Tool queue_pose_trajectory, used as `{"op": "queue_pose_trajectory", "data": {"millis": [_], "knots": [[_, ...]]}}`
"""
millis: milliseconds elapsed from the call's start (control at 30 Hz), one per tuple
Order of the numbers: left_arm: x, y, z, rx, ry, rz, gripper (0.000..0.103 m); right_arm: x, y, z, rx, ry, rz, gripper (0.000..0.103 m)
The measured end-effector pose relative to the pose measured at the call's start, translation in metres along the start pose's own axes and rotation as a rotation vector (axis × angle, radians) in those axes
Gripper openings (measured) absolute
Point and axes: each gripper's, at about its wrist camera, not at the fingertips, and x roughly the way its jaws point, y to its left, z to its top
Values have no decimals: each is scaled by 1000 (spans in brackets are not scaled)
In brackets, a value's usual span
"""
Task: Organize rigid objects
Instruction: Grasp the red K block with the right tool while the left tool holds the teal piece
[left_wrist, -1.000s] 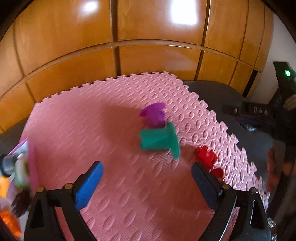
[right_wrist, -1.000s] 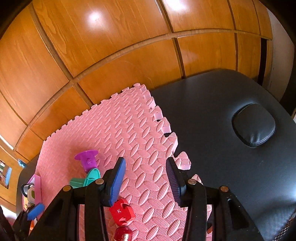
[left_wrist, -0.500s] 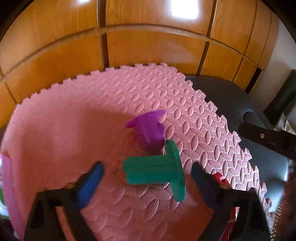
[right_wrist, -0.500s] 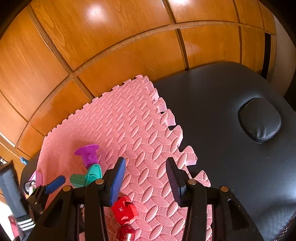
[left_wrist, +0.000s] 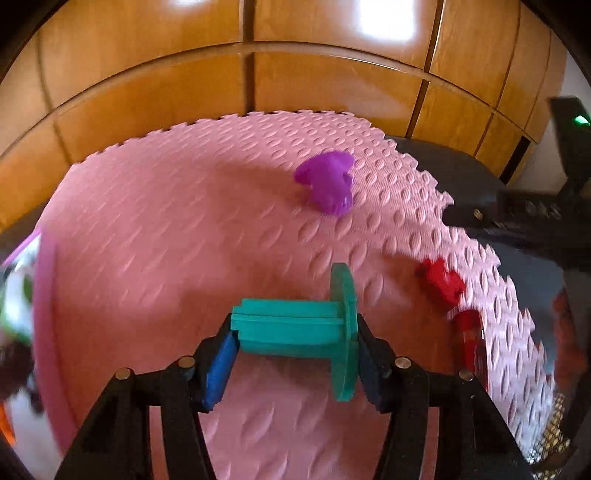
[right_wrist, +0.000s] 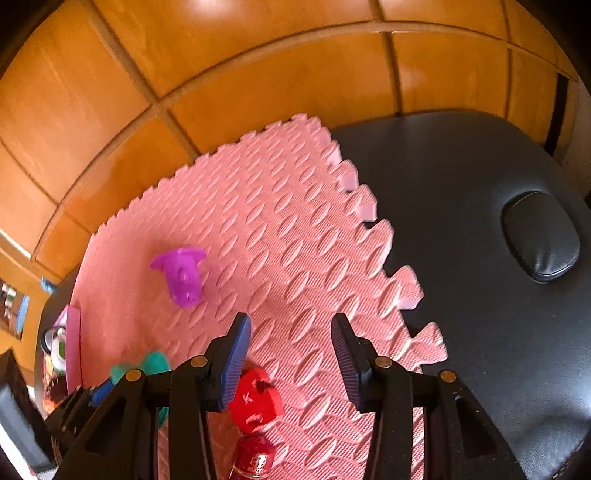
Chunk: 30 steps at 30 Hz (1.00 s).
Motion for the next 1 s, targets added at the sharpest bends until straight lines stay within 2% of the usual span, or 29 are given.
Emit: {"op": "queue_pose_trajectory", "data": {"millis": [200, 300, 367, 633, 700, 900, 1000], "knots": [[-23, 7, -38, -32, -26, 35, 56, 8, 12, -9, -56, 78, 64, 45], [-26, 11, -42, -44, -30, 29, 56, 13, 23, -16, -119, 119, 74, 45], [-26, 10, -43, -38, -33, 29, 56, 17, 30, -22, -161, 140, 49, 45], [-26, 12, -44, -48, -39, 19, 56, 22, 50, -35, -319, 131, -55, 45], [-27, 11, -45, -47, -39, 22, 56, 20, 57, -40, -382, 112, -85, 34], [-24, 10, -45, -34, -40, 38, 56, 28, 93, -60, -568, 88, -53, 32], [-24, 10, -46, -29, -46, 33, 56, 31, 96, -63, -588, 73, -61, 32]]}}
